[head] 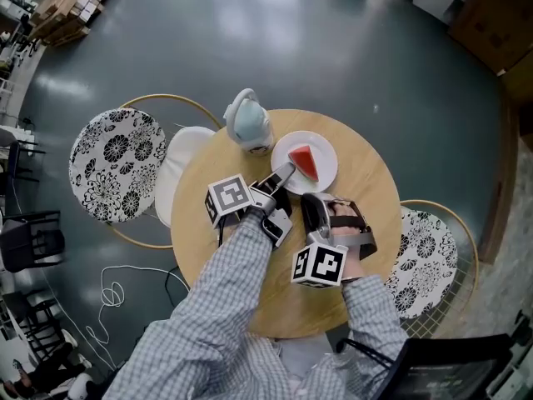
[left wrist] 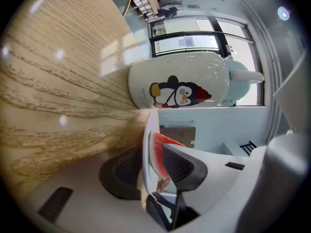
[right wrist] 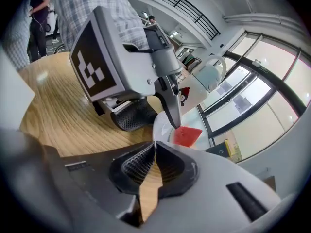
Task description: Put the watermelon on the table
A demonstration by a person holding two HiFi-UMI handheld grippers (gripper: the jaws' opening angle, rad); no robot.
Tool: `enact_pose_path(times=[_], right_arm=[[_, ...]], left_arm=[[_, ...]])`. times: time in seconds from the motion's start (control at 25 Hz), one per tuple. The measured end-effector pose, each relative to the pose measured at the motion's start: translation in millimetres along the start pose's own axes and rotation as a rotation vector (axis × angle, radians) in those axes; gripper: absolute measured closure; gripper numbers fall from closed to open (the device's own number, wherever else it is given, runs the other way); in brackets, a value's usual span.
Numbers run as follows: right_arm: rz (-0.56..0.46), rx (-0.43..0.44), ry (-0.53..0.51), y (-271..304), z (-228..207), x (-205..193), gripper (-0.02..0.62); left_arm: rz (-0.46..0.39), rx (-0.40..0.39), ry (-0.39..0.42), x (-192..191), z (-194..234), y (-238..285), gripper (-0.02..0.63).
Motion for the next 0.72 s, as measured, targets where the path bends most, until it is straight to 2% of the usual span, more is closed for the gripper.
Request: enact_pose_path(times=[0.08, 0.28, 0.52, 0.72], right_arm=[[0.017, 0.007, 0.016, 2.0, -1.2, -1.7, 0.575], [0.044, 0.026, 0.054, 7.9, -3.2, -3.9, 0.575], [0.053, 0.040, 0.081, 13.1, -4.1, -2.0, 0.575], [0.058, 0.027, 0.129, 18.2, -13.2, -5.2, 0.588]], left_arm=[[0.033, 0.004, 0.018, -0.6, -1.6, 0.4, 0.477], [0.094, 0.012, 0.066, -4.8, -4.8, -5.0, 0.469], [0.048, -0.004, -0.001, -8.1, 3.0, -19.1, 0.469], [0.052, 0.017, 0.000, -18.4, 10.1, -28.8, 0.469]])
Point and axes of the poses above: the fingertips, and each gripper's own axes: y forward along the fingers, z to its left, x out of its top, the point moved 8 cm from there along -y, backward along the fingers, and after that the axes turned 15 degrees about z, right-handed, at the moved point
